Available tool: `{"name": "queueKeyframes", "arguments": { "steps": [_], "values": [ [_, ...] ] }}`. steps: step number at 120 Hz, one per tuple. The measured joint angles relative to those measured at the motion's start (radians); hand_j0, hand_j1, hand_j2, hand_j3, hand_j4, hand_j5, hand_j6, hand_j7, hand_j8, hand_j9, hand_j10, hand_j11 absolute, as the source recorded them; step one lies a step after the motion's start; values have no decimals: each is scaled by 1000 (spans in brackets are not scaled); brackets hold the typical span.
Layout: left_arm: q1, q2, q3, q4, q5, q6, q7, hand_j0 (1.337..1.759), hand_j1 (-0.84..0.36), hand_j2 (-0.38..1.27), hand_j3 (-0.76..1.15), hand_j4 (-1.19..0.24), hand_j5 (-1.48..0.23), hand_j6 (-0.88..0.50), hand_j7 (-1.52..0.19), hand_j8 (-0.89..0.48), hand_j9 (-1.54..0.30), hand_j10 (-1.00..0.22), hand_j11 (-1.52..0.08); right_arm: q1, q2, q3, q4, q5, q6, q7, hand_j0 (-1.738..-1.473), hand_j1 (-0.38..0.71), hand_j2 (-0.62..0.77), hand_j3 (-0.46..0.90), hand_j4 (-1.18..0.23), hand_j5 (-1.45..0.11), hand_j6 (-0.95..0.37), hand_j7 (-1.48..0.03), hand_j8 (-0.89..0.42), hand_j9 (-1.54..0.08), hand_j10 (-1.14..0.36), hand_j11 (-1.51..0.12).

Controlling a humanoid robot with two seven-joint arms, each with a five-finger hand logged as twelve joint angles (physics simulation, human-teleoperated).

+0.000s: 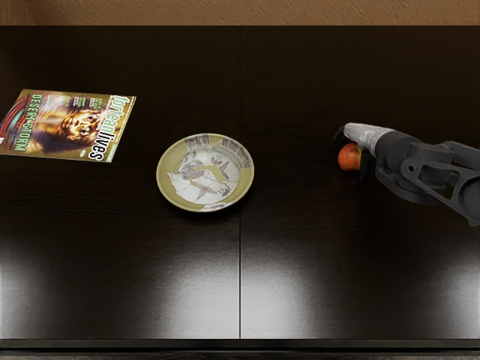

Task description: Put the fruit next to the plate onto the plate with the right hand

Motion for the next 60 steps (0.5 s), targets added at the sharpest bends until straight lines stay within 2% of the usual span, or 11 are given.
{"name": "queueKeyframes", "arguments": {
  "steps": [60],
  "values": [
    [0, 0, 0, 0, 0, 0, 0, 1658, 349, 0, 0, 0, 0, 0, 0, 0, 0, 0, 0, -4, 1, -6, -6, -21, -30, 0, -1658, 81, -69, 0, -364, -469, -365, -469, -364, -469, -363, -469]
  ]
}}
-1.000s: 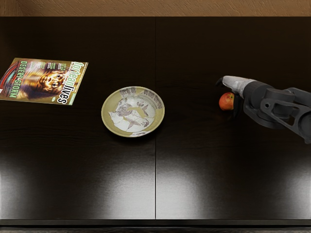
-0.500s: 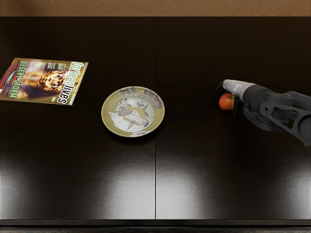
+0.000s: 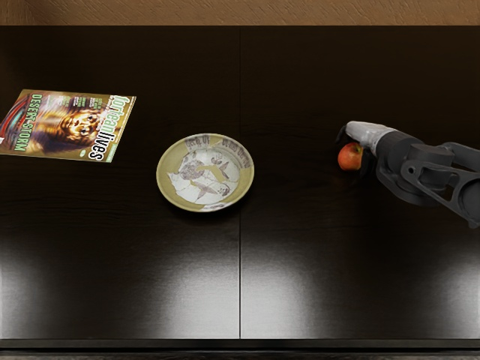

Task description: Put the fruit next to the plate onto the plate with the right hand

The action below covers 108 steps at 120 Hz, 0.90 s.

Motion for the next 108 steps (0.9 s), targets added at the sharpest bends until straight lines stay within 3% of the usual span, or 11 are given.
{"name": "queueKeyframes", "arguments": {
  "steps": [64, 94, 108],
  "values": [
    [0, 0, 0, 0, 0, 0, 0, 1658, 349, 0, 0, 0, 0, 0, 0, 0, 0, 0, 0, -14, 24, -9, -18, -17, -28, 0, -1658, 138, -78, 0, -411, -531, -412, -530, -411, -531, -410, -530],
    [0, 0, 0, 0, 0, 0, 0, 1658, 349, 0, 0, 0, 0, 0, 0, 0, 0, 0, 0, -21, 25, -13, -19, -20, -29, 0, -1655, 229, -85, -1, -520, -644, -429, -656, -430, -652, -515, -652],
    [0, 0, 0, 0, 0, 0, 0, 1658, 349, 0, 0, 0, 0, 0, 0, 0, 0, 0, 0, -23, 24, -13, -19, -20, -26, -1, -1651, 261, -9, -1, -587, -750, -393, -764, -402, -765, -597, -763]
  ]
}}
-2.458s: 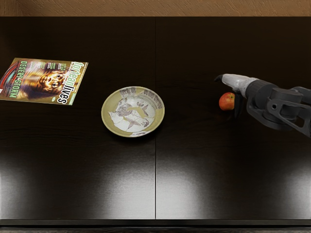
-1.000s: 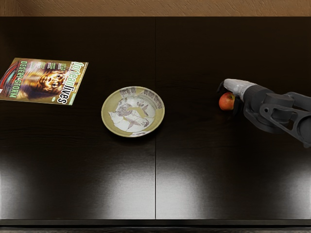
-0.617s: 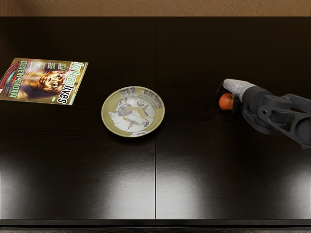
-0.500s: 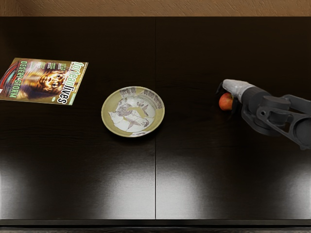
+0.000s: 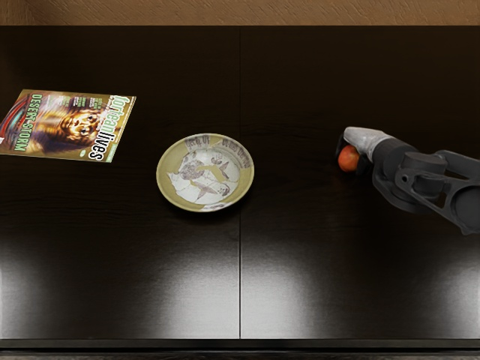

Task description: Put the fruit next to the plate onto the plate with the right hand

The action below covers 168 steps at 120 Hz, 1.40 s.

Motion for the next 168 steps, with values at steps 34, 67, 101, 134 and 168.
{"name": "queueKeyframes", "arguments": {
  "steps": [34, 67, 101, 134, 168],
  "values": [
    [0, 0, 0, 0, 0, 0, 0, 1658, 349, 0, 0, 0, 0, 0, 0, 0, 0, 0, 0, 1, 2, 1, -1, 3, 5, -1, -1644, 261, 101, -1, -570, -997, -342, -998, -368, -1014, -736, -1011],
    [0, 0, 0, 0, 0, 0, 0, 1658, 349, 0, 0, 0, 0, 0, 0, 0, 0, 0, 0, 23, 26, 15, 5, 10, 5, -1, -1642, 264, 95, -1, -526, -1092, -300, -1069, -323, -1102, -702, -1094],
    [0, 0, 0, 0, 0, 0, 0, 1658, 349, 0, 0, 0, 0, 0, 0, 0, 0, 0, 0, 50, 49, 23, 84, 10, 5, -1, -1641, 266, 96, -1, -513, -1118, -290, -1087, -312, -1122, -696, -1108],
    [0, 0, 0, 0, 0, 0, 0, 1658, 349, 0, 0, 0, 0, 0, 0, 0, 0, 0, 0, 85, 55, 28, 217, 9, 4, -1, -1642, 277, 112, -1, -496, -1132, -275, -1092, -299, -1128, -684, -1111],
    [0, 0, 0, 0, 0, 0, 0, 1658, 349, 0, 0, 0, 0, 0, 0, 0, 0, 0, 0, 109, 129, 47, 244, 8, 3, 0, -1643, 283, 140, 0, -487, -1143, -269, -1094, -295, -1136, -679, -1122]
  ]
}}
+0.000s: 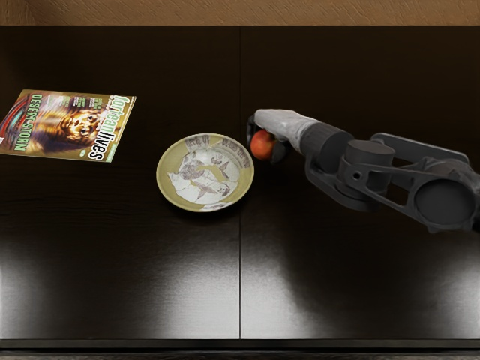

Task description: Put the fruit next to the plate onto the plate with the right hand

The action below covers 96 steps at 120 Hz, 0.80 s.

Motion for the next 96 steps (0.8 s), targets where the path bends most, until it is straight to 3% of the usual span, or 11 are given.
{"name": "queueKeyframes", "arguments": {
  "steps": [8, 32, 62, 96],
  "values": [
    [0, 0, 0, 0, 0, 0, 0, 1658, 349, 0, 0, 0, 0, 0, 0, 0, 0, 0, 0, 5, 24, 3, -1, 1, 0, 0, -1643, 308, 186, 1, -467, -1151, -250, -1094, -279, -1140, -666, -1135],
    [0, 0, 0, 0, 0, 0, 0, 1658, 349, 0, 0, 0, 0, 0, 0, 0, 0, 0, 0, 9, 79, 7, -25, -4, -13, 0, -1643, 301, 151, 0, -477, -1144, -256, -1094, -280, -1139, -665, -1152],
    [0, 0, 0, 0, 0, 0, 0, 1658, 349, 0, 0, 0, 0, 0, 0, 0, 0, 0, 0, 9, 177, -3, -117, -9, -20, 0, -1641, 288, 144, 0, -498, -1128, -269, -1090, -294, -1138, -675, -1154],
    [0, 0, 0, 0, 0, 0, 0, 1658, 349, 0, 0, 0, 0, 0, 0, 0, 0, 0, 0, 9, 213, -8, -141, -8, -19, 0, -1642, 283, 136, 0, -505, -1116, -276, -1081, -300, -1129, -679, -1145]
  ]
}}
